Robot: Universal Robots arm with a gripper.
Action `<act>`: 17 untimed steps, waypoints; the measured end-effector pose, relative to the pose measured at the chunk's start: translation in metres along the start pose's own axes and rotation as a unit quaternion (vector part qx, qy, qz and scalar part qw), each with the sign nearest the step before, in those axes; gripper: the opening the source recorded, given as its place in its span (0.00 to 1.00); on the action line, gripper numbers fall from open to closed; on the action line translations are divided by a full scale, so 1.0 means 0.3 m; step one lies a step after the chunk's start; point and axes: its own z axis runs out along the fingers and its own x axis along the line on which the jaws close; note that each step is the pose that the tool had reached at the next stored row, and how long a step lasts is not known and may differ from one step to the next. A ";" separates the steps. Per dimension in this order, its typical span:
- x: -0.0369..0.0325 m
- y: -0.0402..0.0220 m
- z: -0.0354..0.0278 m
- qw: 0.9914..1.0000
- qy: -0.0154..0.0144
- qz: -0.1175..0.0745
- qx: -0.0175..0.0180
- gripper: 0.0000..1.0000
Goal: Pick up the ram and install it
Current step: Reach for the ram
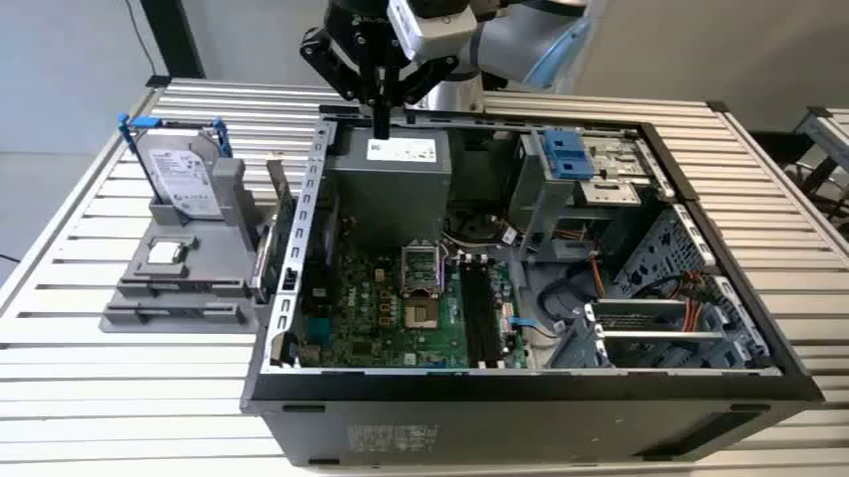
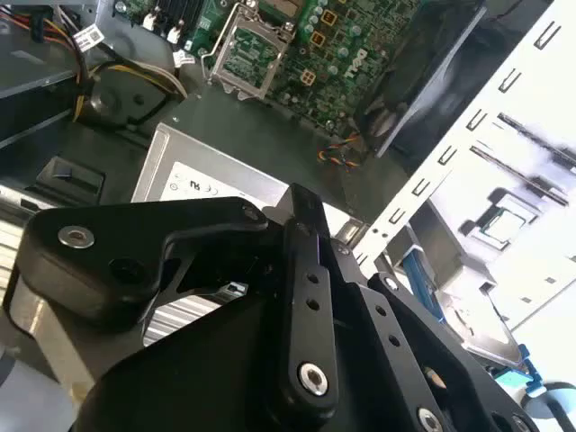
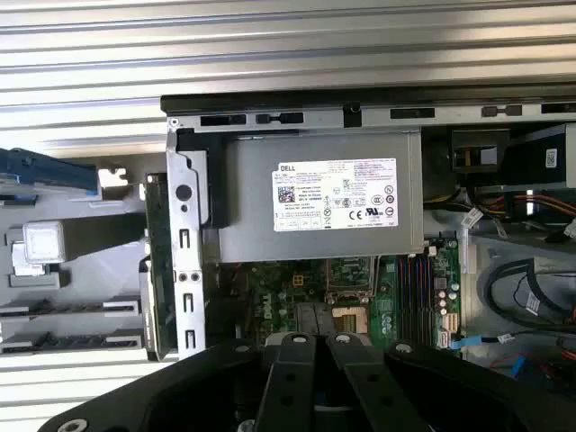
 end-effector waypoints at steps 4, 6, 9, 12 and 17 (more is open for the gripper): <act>0.000 0.000 0.000 1.000 0.000 0.000 0.000 0.00; 0.000 0.000 0.000 1.000 0.000 0.000 0.000 0.00; 0.000 0.000 0.000 1.000 0.000 0.000 0.000 0.00; 0.000 0.000 0.000 1.000 0.000 0.000 0.000 0.00; 0.024 -0.002 0.000 1.000 0.000 0.000 0.000 0.00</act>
